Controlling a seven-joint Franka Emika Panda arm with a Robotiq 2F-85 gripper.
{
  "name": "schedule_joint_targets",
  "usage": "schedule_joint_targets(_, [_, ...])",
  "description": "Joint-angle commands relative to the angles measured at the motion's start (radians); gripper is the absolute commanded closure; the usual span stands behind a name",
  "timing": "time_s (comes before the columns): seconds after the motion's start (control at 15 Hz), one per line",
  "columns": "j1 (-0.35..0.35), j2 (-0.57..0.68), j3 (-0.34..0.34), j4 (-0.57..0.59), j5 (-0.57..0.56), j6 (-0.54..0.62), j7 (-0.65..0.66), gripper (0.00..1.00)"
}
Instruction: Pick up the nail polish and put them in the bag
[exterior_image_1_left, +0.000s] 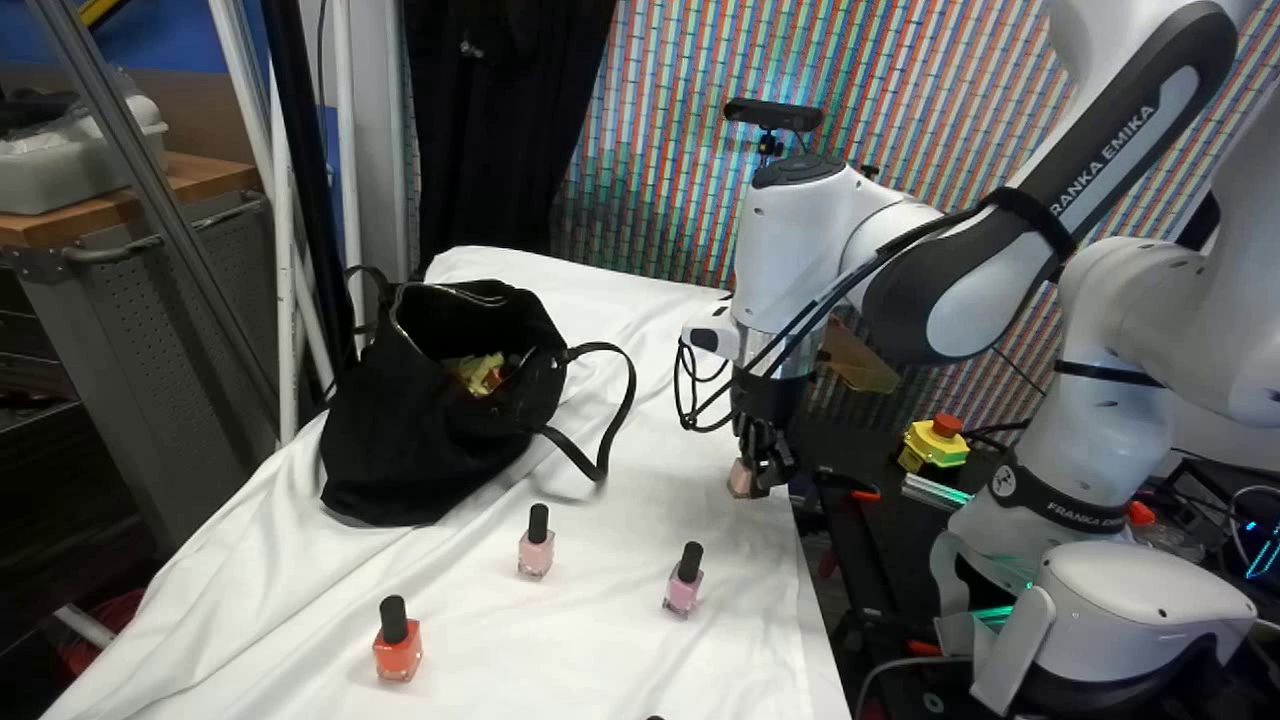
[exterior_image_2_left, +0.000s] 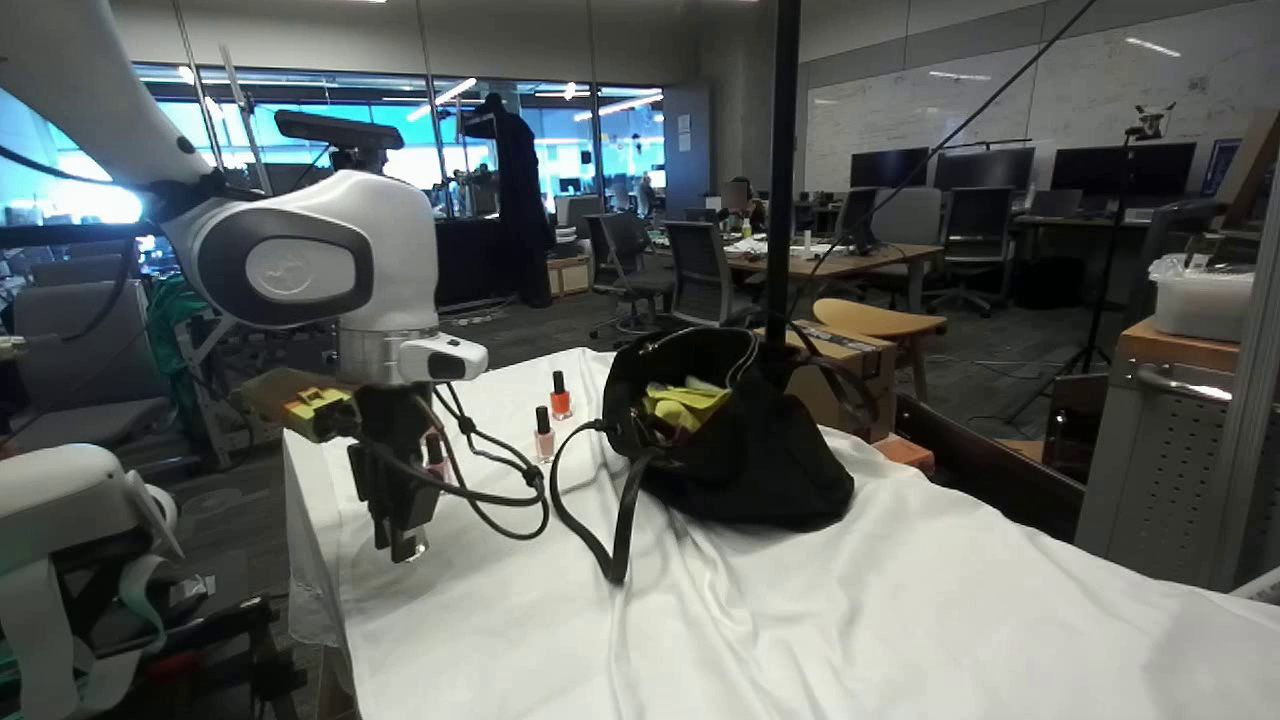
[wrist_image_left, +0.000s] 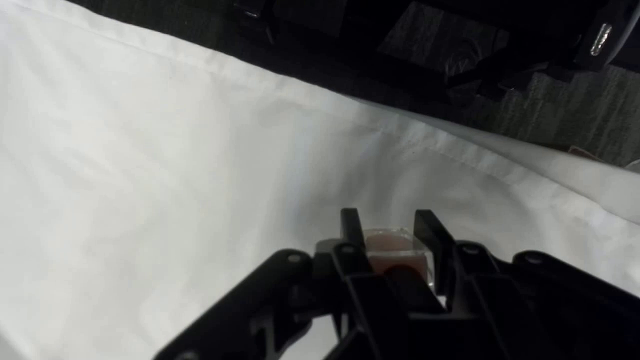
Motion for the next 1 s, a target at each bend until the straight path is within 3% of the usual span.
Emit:
schedule_joint_targets(0.0, [-0.015, -0.083, -0.007, 0.006, -0.054, -0.055, 0.001, 0.85])
schedule_joint_targets(0.53, [-0.043, -0.029, -0.023, 0.187, -0.157, -0.03, -0.04, 0.85])
schedule_joint_targets(0.93, [-0.038, 0.093, -0.039, 0.365, -0.12, 0.071, -0.105, 0.85])
